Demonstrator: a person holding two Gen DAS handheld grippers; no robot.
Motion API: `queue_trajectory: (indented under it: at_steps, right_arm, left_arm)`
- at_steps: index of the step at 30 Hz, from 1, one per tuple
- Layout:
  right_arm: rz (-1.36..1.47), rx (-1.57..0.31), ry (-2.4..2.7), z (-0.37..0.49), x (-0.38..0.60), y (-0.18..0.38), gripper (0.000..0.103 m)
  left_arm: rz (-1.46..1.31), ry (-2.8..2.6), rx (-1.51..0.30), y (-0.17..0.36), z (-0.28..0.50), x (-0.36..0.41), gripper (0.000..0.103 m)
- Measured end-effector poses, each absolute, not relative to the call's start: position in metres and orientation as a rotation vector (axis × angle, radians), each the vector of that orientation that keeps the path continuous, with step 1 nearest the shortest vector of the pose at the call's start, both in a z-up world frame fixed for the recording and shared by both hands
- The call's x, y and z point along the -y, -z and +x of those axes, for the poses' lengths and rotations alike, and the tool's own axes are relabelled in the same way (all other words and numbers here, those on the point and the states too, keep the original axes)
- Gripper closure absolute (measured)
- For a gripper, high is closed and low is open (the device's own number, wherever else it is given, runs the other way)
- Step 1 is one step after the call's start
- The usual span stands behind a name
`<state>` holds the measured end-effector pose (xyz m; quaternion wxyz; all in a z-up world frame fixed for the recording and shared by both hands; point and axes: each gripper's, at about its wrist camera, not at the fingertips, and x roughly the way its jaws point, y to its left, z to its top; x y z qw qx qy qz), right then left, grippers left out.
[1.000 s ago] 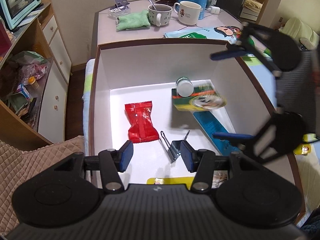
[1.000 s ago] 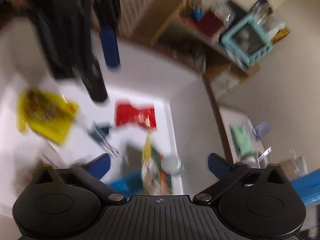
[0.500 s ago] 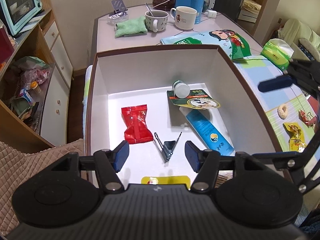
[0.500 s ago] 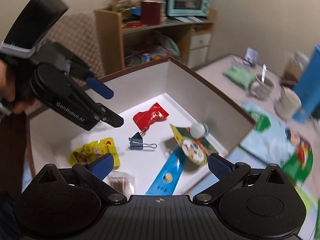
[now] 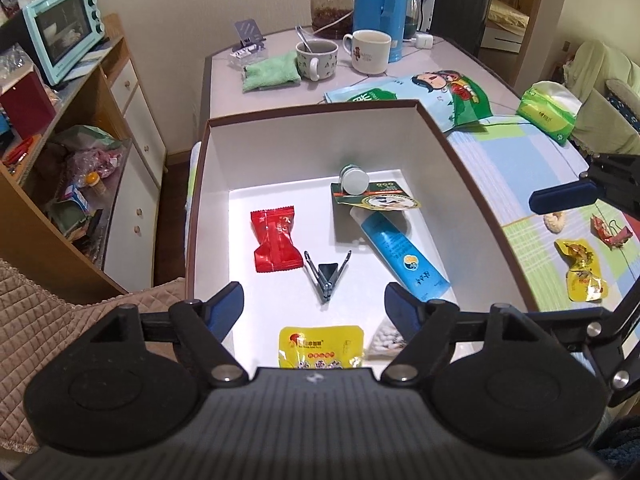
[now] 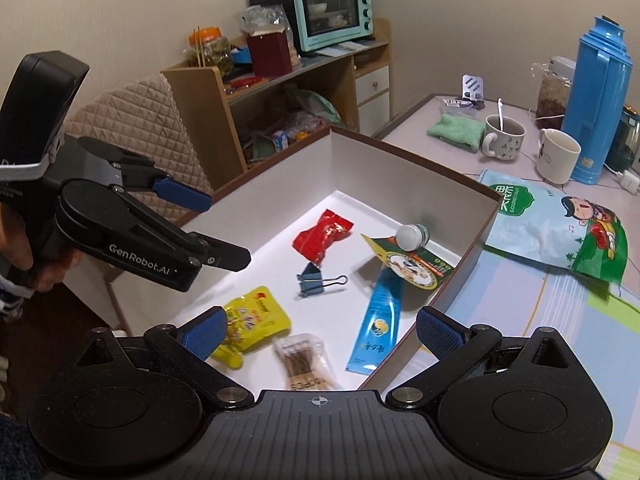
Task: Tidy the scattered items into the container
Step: 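Move both grippers out of the box back over the remaining snacks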
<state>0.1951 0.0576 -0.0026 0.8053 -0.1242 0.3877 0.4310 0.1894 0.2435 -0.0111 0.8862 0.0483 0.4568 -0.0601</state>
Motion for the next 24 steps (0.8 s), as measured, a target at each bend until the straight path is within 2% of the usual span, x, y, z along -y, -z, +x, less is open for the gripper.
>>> queue_trajectory:
  at_steps: [24]
  right_arm:
    - [-0.027, -0.871, -0.921, 0.148, 0.024, 0.002, 0.000]
  left_arm:
    - [0.047, 0.087, -0.933, -0.008, 0.130, -0.187, 0.014]
